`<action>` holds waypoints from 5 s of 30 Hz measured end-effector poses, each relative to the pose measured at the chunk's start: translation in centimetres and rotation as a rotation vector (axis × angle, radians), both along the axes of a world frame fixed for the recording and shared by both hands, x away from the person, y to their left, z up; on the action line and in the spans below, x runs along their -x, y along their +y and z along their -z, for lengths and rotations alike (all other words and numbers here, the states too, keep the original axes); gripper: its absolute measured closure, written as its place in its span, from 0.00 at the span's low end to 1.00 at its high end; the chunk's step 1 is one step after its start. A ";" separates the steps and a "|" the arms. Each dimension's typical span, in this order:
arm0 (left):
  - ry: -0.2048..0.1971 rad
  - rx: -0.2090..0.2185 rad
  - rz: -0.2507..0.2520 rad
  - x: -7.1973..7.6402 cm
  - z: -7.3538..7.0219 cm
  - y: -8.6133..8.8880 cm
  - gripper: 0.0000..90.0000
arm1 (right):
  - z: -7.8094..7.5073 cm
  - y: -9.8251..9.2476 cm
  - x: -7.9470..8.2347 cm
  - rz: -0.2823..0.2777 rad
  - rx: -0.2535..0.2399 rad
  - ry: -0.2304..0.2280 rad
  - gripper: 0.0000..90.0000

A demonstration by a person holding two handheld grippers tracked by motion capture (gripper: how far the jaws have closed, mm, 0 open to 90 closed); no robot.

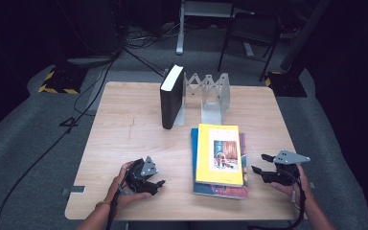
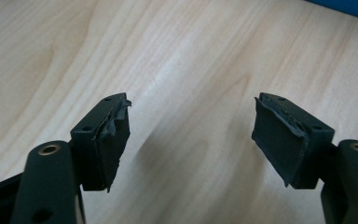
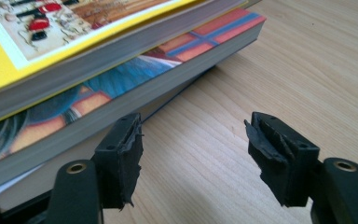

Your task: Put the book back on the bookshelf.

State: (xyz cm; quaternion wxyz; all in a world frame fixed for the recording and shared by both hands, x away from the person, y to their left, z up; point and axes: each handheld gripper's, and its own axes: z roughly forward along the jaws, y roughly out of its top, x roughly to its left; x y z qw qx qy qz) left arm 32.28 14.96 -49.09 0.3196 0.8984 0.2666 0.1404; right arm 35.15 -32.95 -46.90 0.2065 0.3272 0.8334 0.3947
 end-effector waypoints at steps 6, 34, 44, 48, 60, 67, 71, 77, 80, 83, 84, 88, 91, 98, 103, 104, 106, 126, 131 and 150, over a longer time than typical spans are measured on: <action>0.047 0.053 -0.015 0.7 0.7 0.8 0.27 | -0.6 0.6 0.1 -0.016 0.005 -0.014 0.40; 0.064 0.075 0.015 0.0 1.1 -0.5 0.18 | -4.1 6.1 1.9 -0.195 -0.056 0.058 0.32; 0.019 0.080 -0.001 -2.6 -0.4 -2.2 0.23 | -2.7 6.9 0.2 -0.181 -0.015 0.176 0.23; -0.019 0.094 0.003 -4.0 -1.5 -3.7 0.24 | -2.6 6.9 -0.6 -0.160 -0.022 0.192 0.20; -0.050 0.071 0.039 -7.7 -1.5 -8.6 0.25 | -2.1 6.7 -2.2 -0.170 -0.053 0.239 0.13; -0.038 0.067 0.040 -8.6 -1.5 -9.5 0.26 | -2.1 6.8 -2.5 -0.183 -0.045 0.251 0.12; -0.047 0.086 0.026 -9.2 -1.5 -9.5 0.26 | -2.2 6.9 -2.6 -0.185 -0.039 0.256 0.12; -0.029 0.095 0.018 -9.5 -1.1 -9.1 0.26 | -2.5 7.6 -2.4 -0.210 -0.018 0.215 0.18; -0.026 0.110 0.014 -9.6 -0.8 -8.9 0.27 | -2.6 8.2 -2.3 -0.214 -0.007 0.194 0.20; -0.021 0.116 0.018 -9.7 -0.7 -8.8 0.28 | -2.7 8.3 -2.2 -0.212 -0.006 0.169 0.25; -0.019 0.122 0.019 -9.7 -0.7 -8.7 0.28 | -2.8 8.3 -2.1 -0.212 -0.009 0.155 0.29; 0.015 0.176 0.013 -9.6 -0.3 -8.3 0.33 | -3.1 8.4 -1.9 -0.259 -0.050 0.101 0.53; 0.007 0.167 0.014 -9.6 -0.4 -8.4 0.31 | -3.0 9.1 -1.9 -0.270 -0.047 0.103 0.63; 0.000 0.179 0.012 -9.7 -0.4 -8.4 0.32 | -3.0 8.5 -2.1 -0.273 -0.094 0.099 0.79; -0.006 0.176 0.020 -9.5 -0.5 -8.4 0.32 | -3.2 8.2 -1.8 -0.311 -0.103 0.095 0.83; -0.005 0.176 0.023 -9.5 -0.4 -8.4 0.32 | -3.2 8.2 -1.6 -0.329 -0.103 0.088 0.84; 0.000 0.184 0.023 -9.4 -0.2 -8.3 0.32 | -3.1 8.1 -1.4 -0.347 -0.106 0.097 0.86; 0.003 0.184 0.024 -9.4 0.1 -8.0 0.36 | -3.4 8.5 -1.0 -0.329 -0.002 0.199 0.42; 0.008 0.187 0.018 -9.4 0.2 -8.0 0.36 | -3.5 9.0 -0.8 -0.234 0.076 0.184 0.25; -0.008 0.202 0.028 -9.9 -0.8 -8.3 0.41 | -1.4 6.9 -3.7 -0.206 -0.225 0.309 0.41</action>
